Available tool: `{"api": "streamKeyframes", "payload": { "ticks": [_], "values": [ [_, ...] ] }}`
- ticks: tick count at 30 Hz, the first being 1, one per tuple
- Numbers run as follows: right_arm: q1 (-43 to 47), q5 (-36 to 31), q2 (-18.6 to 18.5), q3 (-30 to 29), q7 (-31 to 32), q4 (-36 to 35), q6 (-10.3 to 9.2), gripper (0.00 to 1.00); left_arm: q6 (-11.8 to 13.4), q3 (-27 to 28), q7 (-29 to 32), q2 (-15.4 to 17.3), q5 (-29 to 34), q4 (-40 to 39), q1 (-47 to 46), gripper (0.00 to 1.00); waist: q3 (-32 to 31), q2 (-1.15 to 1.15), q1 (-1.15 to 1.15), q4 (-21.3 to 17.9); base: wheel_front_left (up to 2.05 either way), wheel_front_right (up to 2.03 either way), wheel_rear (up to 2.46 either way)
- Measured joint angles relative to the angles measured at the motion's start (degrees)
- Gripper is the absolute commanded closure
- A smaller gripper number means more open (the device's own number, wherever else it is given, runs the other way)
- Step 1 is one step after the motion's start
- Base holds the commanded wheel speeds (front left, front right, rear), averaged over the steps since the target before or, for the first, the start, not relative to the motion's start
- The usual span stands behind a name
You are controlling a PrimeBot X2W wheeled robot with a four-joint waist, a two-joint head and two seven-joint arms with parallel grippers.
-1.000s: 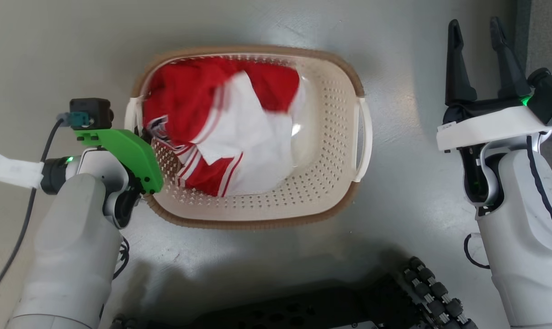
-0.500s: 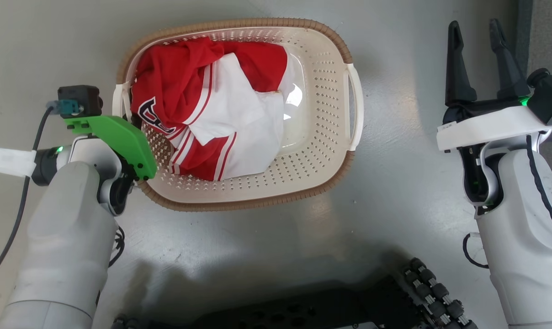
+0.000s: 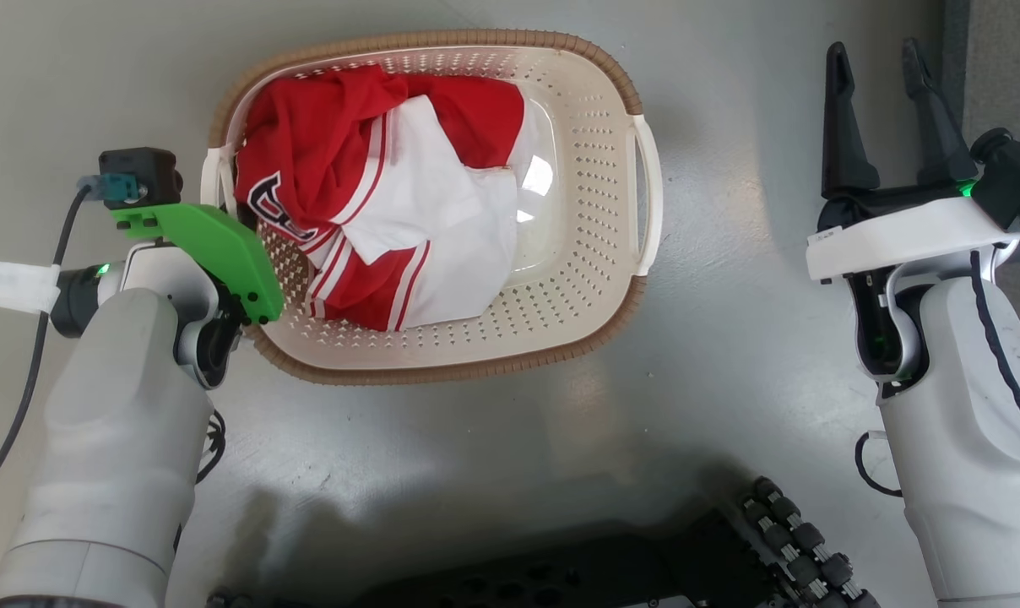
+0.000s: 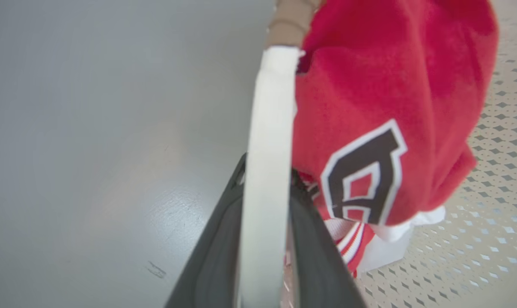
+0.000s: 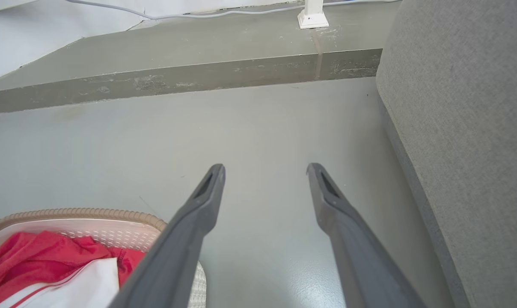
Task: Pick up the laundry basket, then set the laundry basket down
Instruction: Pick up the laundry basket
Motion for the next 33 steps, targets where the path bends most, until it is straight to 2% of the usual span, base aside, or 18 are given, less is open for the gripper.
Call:
{"api": "streamKeyframes", "payload": {
  "ticks": [1, 2, 8, 16, 19, 28, 33],
  "values": [
    [0.0, 0.0, 0.0, 0.0, 0.0, 0.0, 0.05, 0.0, -0.2, 0.0, -0.1, -0.1, -0.1, 0.1, -0.1, 0.43, 0.0, 0.0, 0.0, 0.0, 0.0, 0.0, 0.0],
    [0.0, 0.0, 0.0, -0.1, 0.0, 0.1, 0.22, 0.0, -0.3, 0.0, -0.1, -0.2, -0.1, 0.3, -0.3, 0.02, -0.1, 0.0, 0.0, 0.0, 0.0, 0.0, 0.0],
    [0.0, -0.1, 0.1, -0.5, 0.0, 0.6, 0.45, 0.0, -0.8, -0.1, -1.1, -1.5, -0.6, 0.4, -1.0, 0.0, -0.3, 0.0, 0.0, 0.1, 0.0, 0.0, 0.0],
    [0.0, -0.6, 0.2, -1.6, 0.0, 2.6, 0.73, 0.0, -0.9, -0.6, -7.3, -1.5, -0.3, 0.8, -1.1, 0.0, -2.4, 0.0, 0.0, 0.9, 0.0, 0.0, 0.0],
    [0.0, -1.1, 0.2, -2.0, 0.0, 4.0, 0.93, 0.0, -0.9, -1.8, -11.8, -1.4, 1.3, 0.3, -0.4, 0.0, -4.5, 0.0, 0.0, 1.3, 0.0, 0.0, 0.0],
    [0.7, -1.6, -0.2, -3.4, 0.0, 6.1, 1.3, 0.0, -0.9, -2.7, -19.9, -1.5, 3.6, -0.7, 2.9, 0.0, -10.7, 0.0, 0.0, 2.5, 0.0, 0.0, 0.0],
    [1.9, -1.7, -0.1, -3.7, 0.0, 6.2, 1.44, 0.0, -0.9, -3.1, -21.2, -1.3, 4.8, -2.5, 3.8, 0.0, -14.6, 0.0, 0.0, 3.1, 0.0, 0.0, 0.0]
  ]
}}
